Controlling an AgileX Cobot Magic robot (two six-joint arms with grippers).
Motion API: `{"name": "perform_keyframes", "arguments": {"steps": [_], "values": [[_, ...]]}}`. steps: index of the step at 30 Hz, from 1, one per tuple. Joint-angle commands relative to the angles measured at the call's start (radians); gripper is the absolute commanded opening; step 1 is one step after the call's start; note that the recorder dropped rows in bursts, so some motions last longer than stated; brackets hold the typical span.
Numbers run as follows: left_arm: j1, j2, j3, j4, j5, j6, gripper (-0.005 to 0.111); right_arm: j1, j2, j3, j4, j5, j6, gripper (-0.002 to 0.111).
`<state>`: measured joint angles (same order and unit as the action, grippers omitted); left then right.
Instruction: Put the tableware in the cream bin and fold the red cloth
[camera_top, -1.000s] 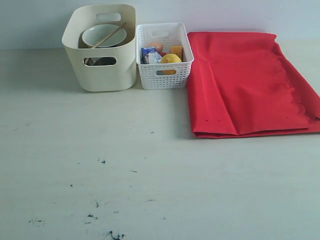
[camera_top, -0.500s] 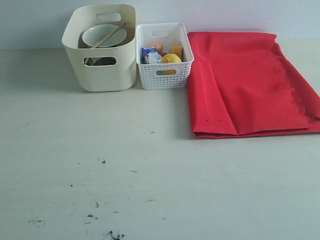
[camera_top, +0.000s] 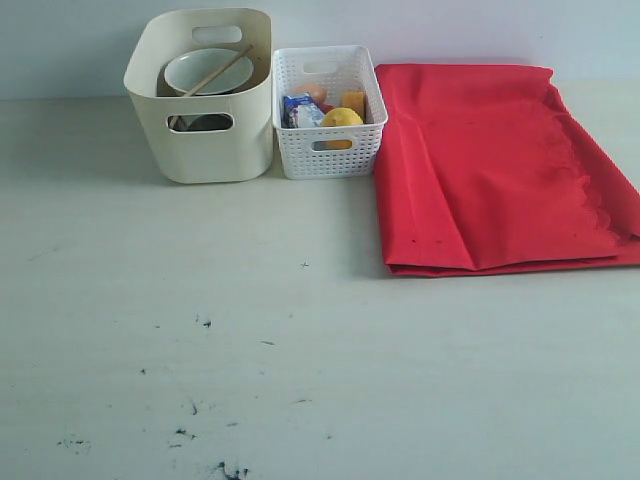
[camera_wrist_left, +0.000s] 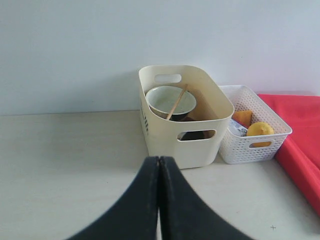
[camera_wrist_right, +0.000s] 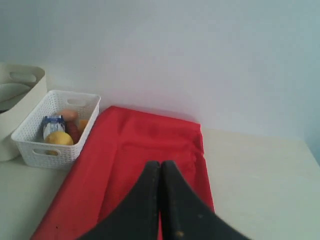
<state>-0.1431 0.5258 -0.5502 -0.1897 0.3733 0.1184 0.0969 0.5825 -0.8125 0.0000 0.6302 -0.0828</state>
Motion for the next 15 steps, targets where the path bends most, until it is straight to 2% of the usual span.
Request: {"name": "perform_keyframes", "arguments": {"steps": [1,10,15], "values": [[0.003,-0.003,0.006,-0.009,-0.014,-0.004,0.000,-0.005,-0.009,0.103,0.006,-0.074,-0.005,0.000],[0.003,-0.003,0.006,-0.009,-0.014,-0.004,0.000,-0.005,-0.005,0.159,0.024,-0.204,0.000,0.000],[0.003,-0.003,0.006,-0.009,-0.014,-0.004,0.000,-0.005,0.002,0.159,0.024,-0.214,0.000,0.000]]}}
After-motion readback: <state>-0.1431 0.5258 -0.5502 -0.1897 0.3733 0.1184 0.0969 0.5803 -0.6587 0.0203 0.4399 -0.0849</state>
